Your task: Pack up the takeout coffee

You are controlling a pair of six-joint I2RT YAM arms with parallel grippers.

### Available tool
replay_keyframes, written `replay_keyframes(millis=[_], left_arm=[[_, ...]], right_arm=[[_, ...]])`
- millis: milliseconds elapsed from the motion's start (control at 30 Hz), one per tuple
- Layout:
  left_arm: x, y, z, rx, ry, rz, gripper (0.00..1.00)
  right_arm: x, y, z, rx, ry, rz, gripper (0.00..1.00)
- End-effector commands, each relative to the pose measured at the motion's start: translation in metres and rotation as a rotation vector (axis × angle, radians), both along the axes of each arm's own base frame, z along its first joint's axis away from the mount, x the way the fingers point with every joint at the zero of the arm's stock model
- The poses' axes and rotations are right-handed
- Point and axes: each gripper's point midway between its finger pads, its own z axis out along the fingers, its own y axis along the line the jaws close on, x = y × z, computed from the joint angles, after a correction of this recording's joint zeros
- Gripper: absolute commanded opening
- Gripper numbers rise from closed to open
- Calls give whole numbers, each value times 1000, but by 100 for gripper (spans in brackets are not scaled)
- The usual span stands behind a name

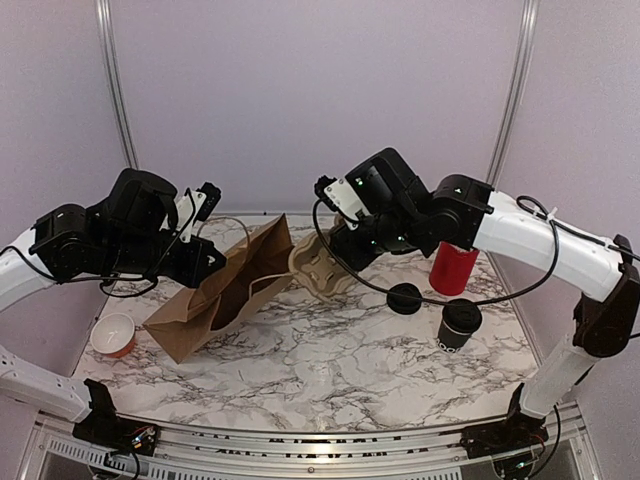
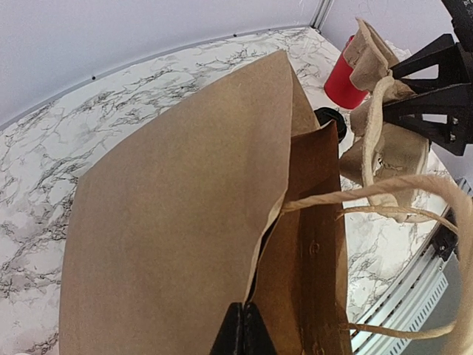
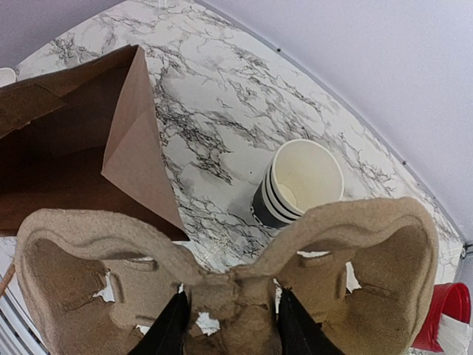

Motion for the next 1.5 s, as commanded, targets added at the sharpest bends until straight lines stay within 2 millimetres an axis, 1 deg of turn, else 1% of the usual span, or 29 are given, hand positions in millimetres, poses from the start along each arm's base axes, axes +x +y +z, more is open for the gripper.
replay_keyframes(millis=[0, 200, 333, 600, 700, 800, 867, 900, 933, 1100, 1167, 1200, 1267, 1333, 1367, 1467], left_arm=[[2, -2, -5, 3, 2, 14, 0], [4, -2, -6, 9, 0, 24, 0], [5, -2, -7, 10, 0, 27, 0], [4, -6, -10, -7, 14, 22, 0], [4, -10, -12, -17, 24, 17, 0], [4, -13, -11, -31, 28, 15, 0], [5, -14, -11, -37, 30, 16, 0], [5, -14, -10, -40, 29, 20, 0], [6, -15, -8, -43, 28, 21, 0], [8, -18, -1, -67, 27, 31, 0], [9, -19, 3, -75, 23, 37, 0], [10, -19, 5, -78, 20, 40, 0], [11, -18, 8, -83, 13, 47, 0], [11, -18, 13, -92, 6, 48, 0], [11, -17, 16, -97, 3, 48, 0], [10, -16, 23, -108, -8, 45, 0]], right_arm=[[1, -15, 28, 45, -41, -40, 39], [-1, -23, 27, 35, -37, -51, 39], [-1, -24, 32, 45, -41, -56, 39], [-3, -11, 49, 100, -55, -25, 39], [-6, -4, 62, 128, -70, -8, 39], [-11, 6, 75, 178, -78, 29, 39], [-17, 17, 79, 213, -70, 72, 40], [-21, 25, 92, 252, -77, 101, 40], [-26, 32, 96, 274, -72, 128, 40], [-48, 67, 105, 382, -32, 259, 40], [-58, 79, 111, 446, -6, 321, 40], [-64, 85, 118, 487, 2, 361, 40], [-74, 92, 116, 535, 33, 420, 40], [-86, 98, 120, 591, 54, 486, 41], [-90, 100, 115, 607, 71, 511, 42], [-97, 104, 113, 649, 110, 563, 42]])
